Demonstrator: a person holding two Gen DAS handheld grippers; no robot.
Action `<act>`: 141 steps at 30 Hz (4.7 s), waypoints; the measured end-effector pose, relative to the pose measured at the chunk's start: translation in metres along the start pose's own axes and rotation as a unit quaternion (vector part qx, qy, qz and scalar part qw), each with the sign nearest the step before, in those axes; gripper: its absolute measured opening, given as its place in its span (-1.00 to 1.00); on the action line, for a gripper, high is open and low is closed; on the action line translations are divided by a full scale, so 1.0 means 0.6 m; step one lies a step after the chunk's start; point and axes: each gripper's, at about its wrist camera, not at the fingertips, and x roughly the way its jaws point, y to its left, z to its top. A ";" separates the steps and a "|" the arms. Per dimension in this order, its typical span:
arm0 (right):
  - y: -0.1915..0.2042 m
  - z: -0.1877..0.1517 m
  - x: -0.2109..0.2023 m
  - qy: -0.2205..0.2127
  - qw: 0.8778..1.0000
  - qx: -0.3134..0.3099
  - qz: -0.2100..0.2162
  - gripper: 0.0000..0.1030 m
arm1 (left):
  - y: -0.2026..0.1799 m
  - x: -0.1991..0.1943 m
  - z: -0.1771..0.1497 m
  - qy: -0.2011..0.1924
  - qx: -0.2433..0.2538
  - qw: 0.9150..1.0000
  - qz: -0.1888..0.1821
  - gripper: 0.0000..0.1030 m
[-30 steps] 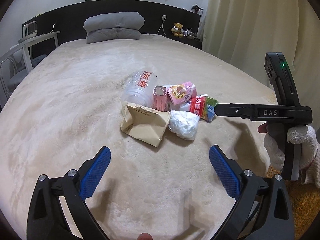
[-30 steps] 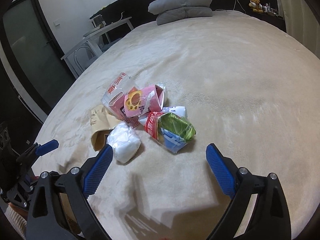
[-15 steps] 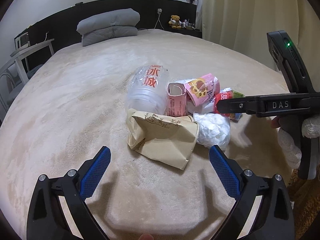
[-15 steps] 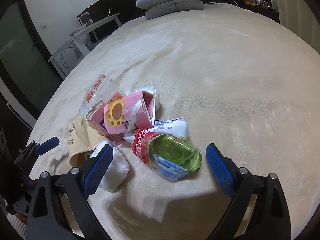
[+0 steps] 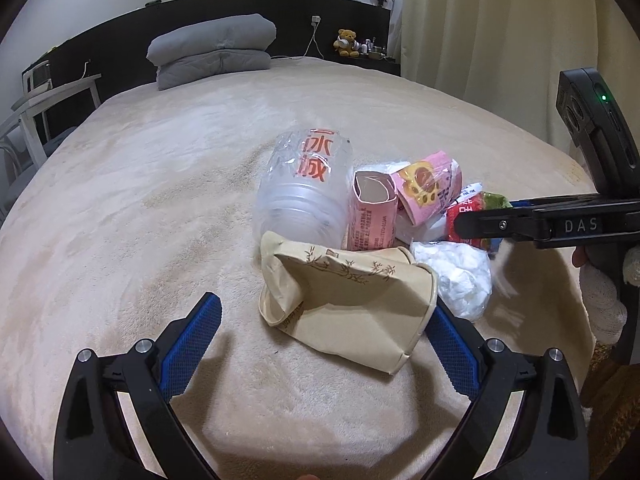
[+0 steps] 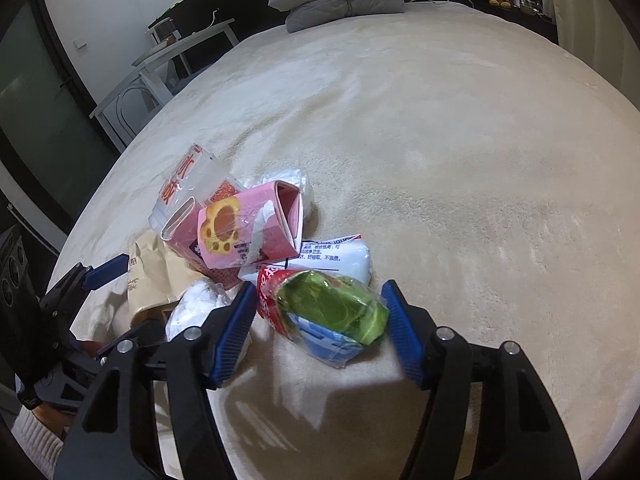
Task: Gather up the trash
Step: 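Grasp the kraft paper bag with the left tool while the right tool grasps the green snack bag, then carry the paper bag and green snack bag down over the floor bin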
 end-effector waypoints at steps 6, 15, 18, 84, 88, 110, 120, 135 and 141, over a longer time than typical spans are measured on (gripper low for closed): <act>0.001 -0.003 -0.011 -0.005 1.000 -0.004 0.005 0.18 | -0.014 0.004 0.003 0.004 0.011 1.000 -0.004 0.29; 0.002 -0.009 -0.030 -0.013 1.000 -0.011 0.016 0.16 | -0.017 -0.015 -0.004 -0.005 0.009 1.000 0.001 0.24; 0.001 -0.013 -0.036 -0.015 1.000 -0.012 0.020 0.16 | -0.020 -0.025 -0.007 -0.010 0.009 1.000 0.003 0.24; -0.013 -0.260 -0.277 -0.079 0.994 -0.004 0.069 0.16 | -0.192 -0.310 -0.158 -0.119 -0.051 0.992 0.002 0.24; -0.009 -0.275 -0.281 -0.074 0.994 -0.005 0.083 0.16 | -0.200 -0.315 -0.165 -0.118 -0.051 0.992 -0.003 0.24; -0.002 -0.348 -0.265 -0.003 0.993 -0.006 0.119 0.16 | -0.254 -0.303 -0.215 -0.064 -0.050 0.995 -0.052 0.24; 0.000 -0.380 -0.246 0.037 0.993 -0.011 0.107 0.16 | -0.281 -0.287 -0.262 -0.019 -0.075 0.994 -0.073 0.24; -0.019 -0.406 -0.182 0.131 0.987 0.016 0.088 0.16 | -0.256 -0.232 -0.307 0.080 -0.144 0.981 -0.099 0.24; -0.024 -0.412 -0.162 0.160 0.983 0.029 0.083 0.16 | -0.250 -0.208 -0.322 0.119 -0.167 0.973 -0.110 0.24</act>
